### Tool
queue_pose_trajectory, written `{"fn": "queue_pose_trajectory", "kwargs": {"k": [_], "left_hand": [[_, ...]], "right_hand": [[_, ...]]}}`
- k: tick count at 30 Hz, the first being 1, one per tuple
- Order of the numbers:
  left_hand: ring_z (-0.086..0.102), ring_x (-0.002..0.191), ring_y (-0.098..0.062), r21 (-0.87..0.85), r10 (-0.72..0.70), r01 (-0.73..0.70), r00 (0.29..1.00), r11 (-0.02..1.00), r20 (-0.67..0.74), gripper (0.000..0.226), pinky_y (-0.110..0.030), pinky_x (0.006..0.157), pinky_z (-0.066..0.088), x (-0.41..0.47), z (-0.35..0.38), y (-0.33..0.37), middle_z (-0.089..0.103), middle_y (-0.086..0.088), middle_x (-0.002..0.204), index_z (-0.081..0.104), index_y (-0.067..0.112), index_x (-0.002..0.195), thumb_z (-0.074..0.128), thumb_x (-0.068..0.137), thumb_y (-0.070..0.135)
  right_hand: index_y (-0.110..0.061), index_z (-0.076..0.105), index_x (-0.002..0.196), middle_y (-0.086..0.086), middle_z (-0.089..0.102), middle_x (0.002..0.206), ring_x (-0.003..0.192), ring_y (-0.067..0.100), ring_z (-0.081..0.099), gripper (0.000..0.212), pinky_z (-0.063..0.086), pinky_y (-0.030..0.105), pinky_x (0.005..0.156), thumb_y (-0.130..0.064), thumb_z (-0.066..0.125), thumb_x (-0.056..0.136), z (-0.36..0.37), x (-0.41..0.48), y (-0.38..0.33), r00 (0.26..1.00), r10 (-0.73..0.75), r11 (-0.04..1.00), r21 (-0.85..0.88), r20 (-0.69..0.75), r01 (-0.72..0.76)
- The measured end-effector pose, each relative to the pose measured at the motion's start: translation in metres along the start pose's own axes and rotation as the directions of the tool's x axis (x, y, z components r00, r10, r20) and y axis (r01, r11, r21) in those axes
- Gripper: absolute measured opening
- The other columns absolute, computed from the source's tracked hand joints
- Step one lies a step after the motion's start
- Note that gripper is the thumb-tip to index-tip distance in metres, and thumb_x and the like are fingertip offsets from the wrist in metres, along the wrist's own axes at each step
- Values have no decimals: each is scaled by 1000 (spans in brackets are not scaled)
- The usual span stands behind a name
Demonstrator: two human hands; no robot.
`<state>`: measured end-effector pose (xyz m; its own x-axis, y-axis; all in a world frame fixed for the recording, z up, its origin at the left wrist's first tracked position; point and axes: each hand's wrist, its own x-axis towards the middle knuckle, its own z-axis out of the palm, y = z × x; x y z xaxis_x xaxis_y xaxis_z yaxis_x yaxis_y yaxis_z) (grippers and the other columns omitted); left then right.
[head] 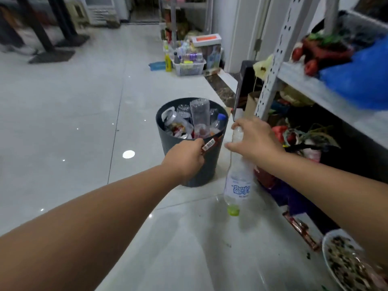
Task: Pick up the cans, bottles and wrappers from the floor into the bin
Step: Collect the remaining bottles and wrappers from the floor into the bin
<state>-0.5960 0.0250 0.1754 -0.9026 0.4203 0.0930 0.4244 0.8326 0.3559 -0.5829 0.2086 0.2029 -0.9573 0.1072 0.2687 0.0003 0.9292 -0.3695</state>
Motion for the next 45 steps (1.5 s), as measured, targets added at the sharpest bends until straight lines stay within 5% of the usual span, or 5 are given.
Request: {"fn": "queue_pose_trajectory", "kwargs": {"k": [10, 18, 22, 30, 45], "left_hand": [[56, 74, -30, -6, -81, 81, 978, 997, -192, 10, -35, 58, 43, 91, -116, -53, 63, -12, 87, 52, 12, 95, 49, 89, 19], [60, 74, -20, -391, -354, 240, 901, 889, -251, 14, -32, 64, 46, 163, -106, -91, 64, 3, 83, 62, 18, 99, 60, 85, 15], [54, 65, -2, -408, -421, 311, 881, 859, -215, 13, -22, 51, 33, 179, -97, -108, 57, 15, 73, 61, 23, 97, 64, 85, 21], [55, 69, -2, -416, -497, 403, 856, 815, -144, 11, -21, 57, 41, 176, -80, -130, 59, 12, 74, 59, 22, 91, 65, 84, 19], [54, 66, 0, -453, -593, 456, 774, 766, -223, 9, -21, 53, 36, 189, -51, -131, 60, 13, 73, 62, 24, 82, 71, 79, 23]], "right_hand": [[-21, 62, 110, 10, 58, 112, 101, 30, 53, 49, 40, 32, 79, -41, 77, 69, -96, 151, -40, 957, -86, 996, -40, -276, 78], [-20, 59, 114, 9, 53, 113, 102, 26, 50, 44, 39, 31, 80, -39, 72, 77, -67, 251, -45, 920, -140, 979, 86, -366, 184], [-15, 60, 114, 10, 52, 113, 104, 27, 48, 39, 39, 34, 84, -35, 70, 81, -26, 269, -49, 942, -203, 954, 162, -268, 252], [-15, 54, 124, 11, 43, 123, 117, 28, 36, 41, 32, 31, 94, -33, 62, 89, 56, 260, -57, 979, -199, 963, 172, -53, 205], [-24, 42, 134, -3, 30, 149, 137, 13, 15, 37, 13, 31, 111, -34, 35, 100, 98, 255, -22, 848, -440, 882, 319, 297, 346]]}}
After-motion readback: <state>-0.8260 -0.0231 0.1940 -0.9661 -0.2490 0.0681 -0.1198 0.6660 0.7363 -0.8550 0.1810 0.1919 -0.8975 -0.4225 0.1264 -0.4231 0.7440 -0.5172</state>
